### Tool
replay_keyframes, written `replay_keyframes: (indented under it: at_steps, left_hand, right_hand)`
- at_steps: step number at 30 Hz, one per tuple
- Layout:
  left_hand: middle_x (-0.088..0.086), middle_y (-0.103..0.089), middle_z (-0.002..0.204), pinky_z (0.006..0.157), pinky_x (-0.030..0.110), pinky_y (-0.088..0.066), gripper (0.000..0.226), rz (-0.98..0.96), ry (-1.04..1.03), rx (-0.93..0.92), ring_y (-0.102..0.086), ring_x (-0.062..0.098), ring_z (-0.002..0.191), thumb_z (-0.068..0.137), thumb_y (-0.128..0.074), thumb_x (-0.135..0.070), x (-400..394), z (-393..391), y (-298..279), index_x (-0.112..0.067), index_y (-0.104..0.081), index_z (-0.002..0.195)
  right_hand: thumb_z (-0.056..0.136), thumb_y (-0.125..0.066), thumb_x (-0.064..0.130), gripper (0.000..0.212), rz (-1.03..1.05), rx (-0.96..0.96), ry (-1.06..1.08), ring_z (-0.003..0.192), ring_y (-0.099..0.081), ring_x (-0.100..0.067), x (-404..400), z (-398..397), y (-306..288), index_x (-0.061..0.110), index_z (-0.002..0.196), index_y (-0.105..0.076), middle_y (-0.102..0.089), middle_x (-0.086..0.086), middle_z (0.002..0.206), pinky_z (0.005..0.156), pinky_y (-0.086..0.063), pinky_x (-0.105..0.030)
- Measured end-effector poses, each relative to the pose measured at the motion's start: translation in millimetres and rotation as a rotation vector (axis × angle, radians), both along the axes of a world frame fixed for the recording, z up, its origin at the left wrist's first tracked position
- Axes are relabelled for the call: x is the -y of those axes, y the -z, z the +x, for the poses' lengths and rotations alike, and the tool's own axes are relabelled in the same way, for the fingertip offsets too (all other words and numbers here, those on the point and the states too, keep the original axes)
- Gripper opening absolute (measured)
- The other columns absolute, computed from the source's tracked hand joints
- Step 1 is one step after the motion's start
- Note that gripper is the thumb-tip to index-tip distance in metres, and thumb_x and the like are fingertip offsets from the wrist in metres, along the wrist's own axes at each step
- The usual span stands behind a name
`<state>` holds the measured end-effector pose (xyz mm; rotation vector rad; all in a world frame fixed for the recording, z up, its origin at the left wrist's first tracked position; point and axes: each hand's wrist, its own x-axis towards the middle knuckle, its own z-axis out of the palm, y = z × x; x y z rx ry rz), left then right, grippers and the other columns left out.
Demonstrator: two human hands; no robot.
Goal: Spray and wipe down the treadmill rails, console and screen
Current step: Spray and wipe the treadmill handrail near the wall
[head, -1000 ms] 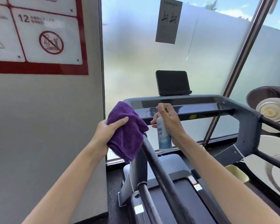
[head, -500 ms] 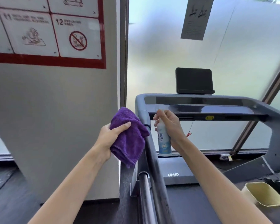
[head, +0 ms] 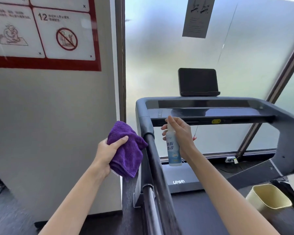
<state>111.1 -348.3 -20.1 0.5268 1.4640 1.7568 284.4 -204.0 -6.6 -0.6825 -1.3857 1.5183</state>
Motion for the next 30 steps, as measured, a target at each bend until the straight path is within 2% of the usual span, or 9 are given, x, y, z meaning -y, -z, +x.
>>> replay_keyframes:
  at_steps: [5, 9, 12, 15, 18, 21, 26, 30]
  left_hand:
    - [0.008, -0.075, 0.087, 0.051, 0.025, -0.055, 0.026, 0.005, 0.010, 0.026, -0.072, 0.019, 0.068, 0.076, -0.080, -0.018, -13.7, -8.5, -0.7, -0.010, -0.068, 0.098]
    - [0.009, -0.075, 0.088, 0.052, 0.026, -0.055, 0.028, 0.017, 0.026, 0.020, -0.072, 0.020, 0.070, 0.076, -0.080, -0.018, -25.9, -10.4, -5.2, -0.009, -0.068, 0.100]
    - [0.009, -0.075, 0.089, 0.053, 0.026, -0.055, 0.029, 0.020, 0.034, 0.019, -0.072, 0.021, 0.071, 0.076, -0.080, -0.018, -33.1, -11.8, -6.8, -0.008, -0.067, 0.100]
    - [0.007, -0.075, 0.084, 0.051, 0.025, -0.054, 0.029, 0.022, 0.040, 0.021, -0.073, 0.020, 0.069, 0.075, -0.081, -0.018, -36.7, -13.0, -6.1, -0.008, -0.068, 0.100]
    - [0.008, -0.075, 0.086, 0.053, 0.026, -0.055, 0.031, 0.014, 0.040, 0.026, -0.073, 0.021, 0.071, 0.075, -0.081, -0.018, -37.8, -14.1, -3.8, -0.008, -0.067, 0.100]
    - [0.009, -0.075, 0.087, 0.052, 0.025, -0.055, 0.031, 0.009, 0.034, 0.037, -0.073, 0.020, 0.070, 0.075, -0.081, -0.018, -37.4, -14.3, -1.5, -0.008, -0.067, 0.101]
    - [0.010, -0.075, 0.089, 0.051, 0.025, -0.054, 0.032, 0.011, 0.032, 0.046, -0.073, 0.020, 0.070, 0.075, -0.080, -0.017, -36.0, -13.5, -0.6, -0.007, -0.067, 0.102]
    - [0.012, -0.074, 0.091, 0.052, 0.025, -0.055, 0.030, 0.018, 0.030, 0.050, -0.072, 0.020, 0.070, 0.077, -0.079, -0.015, -35.0, -12.3, -1.6, -0.005, -0.067, 0.102]
  right_hand:
    - [0.094, -0.055, 0.035, 0.027, -0.032, -0.069, -0.068, 0.049, -0.054, -0.015, -5.1, -5.4, 3.9, 0.010, 0.086, -0.062, -0.057, -0.003, 0.060, 0.048, -0.048, -0.024]
    - [0.101, -0.048, 0.037, 0.038, -0.052, -0.096, -0.108, 0.047, -0.051, -0.014, -10.5, -9.9, 3.8, 0.011, 0.075, -0.057, -0.052, -0.001, 0.054, 0.046, -0.046, -0.023]
    - [0.097, -0.051, 0.040, 0.038, -0.042, -0.106, -0.136, 0.047, -0.051, -0.014, -13.1, -12.6, 4.3, 0.013, 0.072, -0.056, -0.051, 0.000, 0.052, 0.046, -0.046, -0.023]
    - [0.094, -0.059, 0.038, 0.029, 0.010, -0.089, -0.133, 0.048, -0.051, -0.013, -15.6, -13.9, 5.0, 0.014, 0.079, -0.055, -0.051, 0.000, 0.056, 0.047, -0.047, -0.024]
    - [0.099, -0.057, 0.028, 0.018, 0.079, -0.072, -0.088, 0.049, -0.052, -0.012, -17.1, -14.3, 5.9, 0.014, 0.092, -0.047, -0.055, 0.000, 0.062, 0.048, -0.048, -0.024]
    - [0.101, -0.054, 0.024, 0.019, 0.088, -0.103, -0.063, 0.049, -0.053, -0.013, -17.5, -14.8, 4.8, 0.014, 0.090, -0.042, -0.058, -0.001, 0.065, 0.047, -0.049, -0.025]
    - [0.100, -0.057, 0.021, 0.018, 0.192, -0.087, 0.043, 0.048, -0.058, -0.015, -17.5, -12.5, 2.2, 0.011, 0.086, -0.049, -0.067, -0.005, 0.066, 0.046, -0.051, -0.026]
    - [0.100, -0.054, 0.022, 0.018, 0.222, -0.036, 0.028, 0.046, -0.053, -0.015, -15.9, -12.0, 4.5, 0.013, 0.088, -0.047, -0.057, -0.001, 0.058, 0.047, -0.048, -0.026]
